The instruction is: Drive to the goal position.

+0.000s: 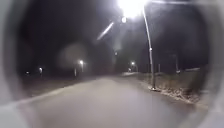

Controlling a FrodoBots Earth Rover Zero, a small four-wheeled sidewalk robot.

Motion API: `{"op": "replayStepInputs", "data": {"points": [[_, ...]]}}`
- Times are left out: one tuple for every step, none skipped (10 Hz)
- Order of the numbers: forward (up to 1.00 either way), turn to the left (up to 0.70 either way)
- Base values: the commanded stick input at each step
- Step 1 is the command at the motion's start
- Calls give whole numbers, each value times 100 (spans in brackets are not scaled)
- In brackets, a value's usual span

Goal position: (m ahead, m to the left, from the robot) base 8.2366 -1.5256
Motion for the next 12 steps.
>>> {"op": "replayStepInputs", "data": {"points": [[100, 0], [100, 0], [100, 0], [100, 0], [100, 0], [100, 0], [100, 0], [100, 0], [100, 0], [100, 0], [100, 0], [100, 0]]}}
